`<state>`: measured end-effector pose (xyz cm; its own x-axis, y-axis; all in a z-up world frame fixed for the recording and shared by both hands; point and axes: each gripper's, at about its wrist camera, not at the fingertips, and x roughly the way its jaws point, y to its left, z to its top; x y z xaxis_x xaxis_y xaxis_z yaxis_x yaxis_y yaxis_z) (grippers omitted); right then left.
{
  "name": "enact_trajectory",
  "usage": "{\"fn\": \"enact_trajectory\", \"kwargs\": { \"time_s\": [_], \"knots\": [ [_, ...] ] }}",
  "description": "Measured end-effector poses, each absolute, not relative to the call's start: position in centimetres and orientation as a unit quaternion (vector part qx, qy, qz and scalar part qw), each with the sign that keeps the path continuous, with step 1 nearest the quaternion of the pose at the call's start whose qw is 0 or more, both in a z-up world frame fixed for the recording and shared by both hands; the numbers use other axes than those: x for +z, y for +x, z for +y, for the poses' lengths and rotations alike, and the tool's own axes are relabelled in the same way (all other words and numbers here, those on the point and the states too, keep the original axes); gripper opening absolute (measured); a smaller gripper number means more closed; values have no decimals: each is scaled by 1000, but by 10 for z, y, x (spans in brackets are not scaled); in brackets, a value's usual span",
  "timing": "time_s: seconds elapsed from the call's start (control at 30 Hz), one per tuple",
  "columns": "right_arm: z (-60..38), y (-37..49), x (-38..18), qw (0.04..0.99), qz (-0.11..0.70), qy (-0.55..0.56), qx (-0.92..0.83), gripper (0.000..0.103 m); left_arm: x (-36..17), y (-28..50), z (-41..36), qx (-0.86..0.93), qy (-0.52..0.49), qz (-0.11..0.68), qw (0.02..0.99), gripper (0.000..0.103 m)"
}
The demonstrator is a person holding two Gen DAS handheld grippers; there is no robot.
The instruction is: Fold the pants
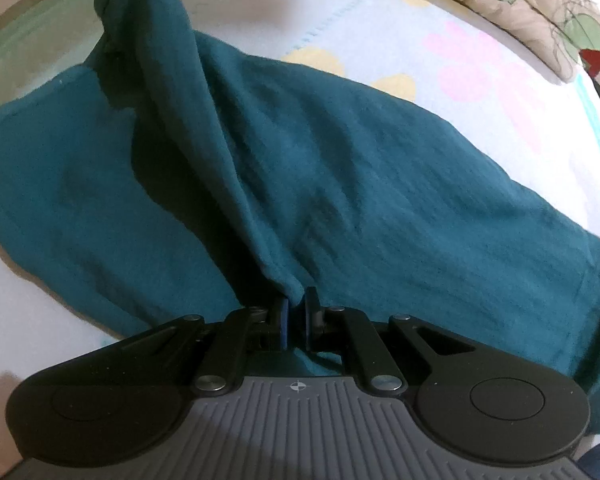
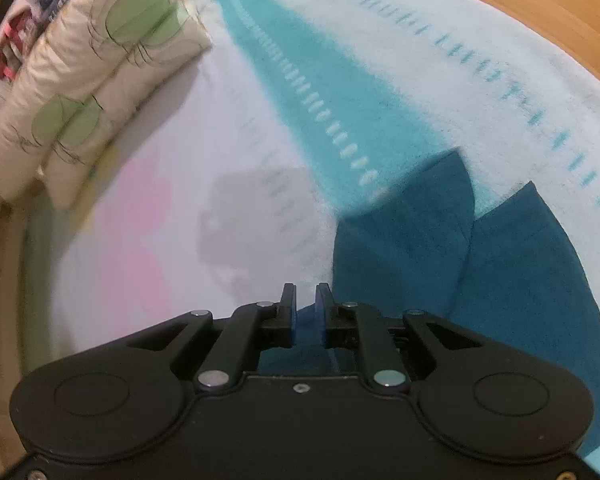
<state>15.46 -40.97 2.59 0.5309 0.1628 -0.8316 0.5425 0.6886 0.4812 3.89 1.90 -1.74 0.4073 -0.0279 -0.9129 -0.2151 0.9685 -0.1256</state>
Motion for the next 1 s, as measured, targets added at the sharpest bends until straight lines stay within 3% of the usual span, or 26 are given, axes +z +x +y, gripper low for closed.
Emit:
{"fn": "enact_trajectory", "kwargs": {
  "time_s": [0.1,0.3,0.57,0.67,1.0],
  "knots": [
    [-414,129,25,794,472,358,-136,34,-20,44,18,58,-113,545,829,7],
    [-428,91,21,791,476,335,-189,34,-20,51,9,58,-102,543,832,7],
    [-370,160,26,813,489,284,-136,35,-25,54,12,59,-116,543,829,7],
    [-342,198,16,812,505,260,-131,41,-26,39,18,57,-113,542,831,7],
    [-304,243,-20,787,547,213,-192,38,-27,35,23,55,-122,541,830,7]
  ]
}}
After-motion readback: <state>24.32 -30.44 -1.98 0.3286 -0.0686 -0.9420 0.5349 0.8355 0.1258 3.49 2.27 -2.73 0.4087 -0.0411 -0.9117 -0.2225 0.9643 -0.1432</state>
